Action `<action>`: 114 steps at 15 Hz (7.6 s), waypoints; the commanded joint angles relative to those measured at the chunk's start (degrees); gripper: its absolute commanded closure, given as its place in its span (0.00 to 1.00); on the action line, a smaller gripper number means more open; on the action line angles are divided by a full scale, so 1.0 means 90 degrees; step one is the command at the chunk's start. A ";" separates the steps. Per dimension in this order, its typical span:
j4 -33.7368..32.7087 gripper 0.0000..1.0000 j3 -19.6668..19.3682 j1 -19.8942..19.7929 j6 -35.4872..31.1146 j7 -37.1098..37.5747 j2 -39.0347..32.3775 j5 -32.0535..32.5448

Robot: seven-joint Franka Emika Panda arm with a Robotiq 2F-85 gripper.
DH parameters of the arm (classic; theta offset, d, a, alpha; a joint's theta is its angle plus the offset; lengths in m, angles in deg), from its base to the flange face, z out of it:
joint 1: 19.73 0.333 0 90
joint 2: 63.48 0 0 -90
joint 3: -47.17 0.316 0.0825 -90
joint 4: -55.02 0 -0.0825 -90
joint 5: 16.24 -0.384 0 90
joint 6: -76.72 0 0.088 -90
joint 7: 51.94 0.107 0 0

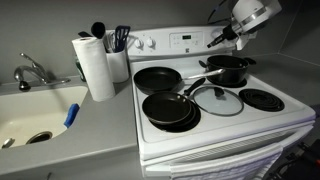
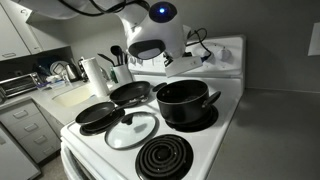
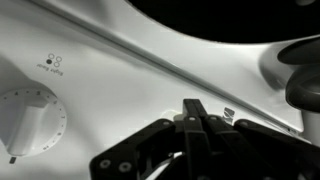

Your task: Turn on the stove

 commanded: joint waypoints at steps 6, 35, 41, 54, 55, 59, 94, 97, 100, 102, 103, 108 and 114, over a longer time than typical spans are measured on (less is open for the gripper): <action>-0.0851 1.00 0.0086 -0.0099 0.0191 -0.0079 -0.0553 -0.0100; -0.1679 1.00 0.0159 -0.0149 0.0498 -0.0116 -0.1092 -0.0452; -0.1651 1.00 0.0129 -0.0122 0.0432 -0.0081 -0.1086 -0.0399; -0.1903 1.00 0.0080 -0.0236 0.0624 0.0040 -0.1340 -0.0297; -0.1956 1.00 0.0081 -0.0258 0.0666 0.0033 -0.1369 -0.0301; -0.2126 1.00 0.0051 -0.0304 0.0796 0.0084 -0.1484 -0.0260; -0.0869 1.00 0.0299 0.0636 -0.1271 -0.0154 -0.0581 -0.0760; -0.0549 1.00 0.0380 0.0922 -0.1801 -0.0085 -0.0391 -0.0892; 0.0057 1.00 0.0409 0.1351 -0.2494 0.0125 -0.0076 -0.0937; 0.0602 1.00 0.0417 0.1684 -0.3058 0.0395 0.0190 -0.0975; 0.0839 1.00 0.0425 0.1831 -0.3307 0.0522 0.0306 -0.1015; 0.1784 0.72 0.0772 0.1998 -0.4209 0.1214 0.0923 -0.0776; 0.2746 0.30 0.0638 0.2065 -0.4117 0.1217 0.1986 -0.0592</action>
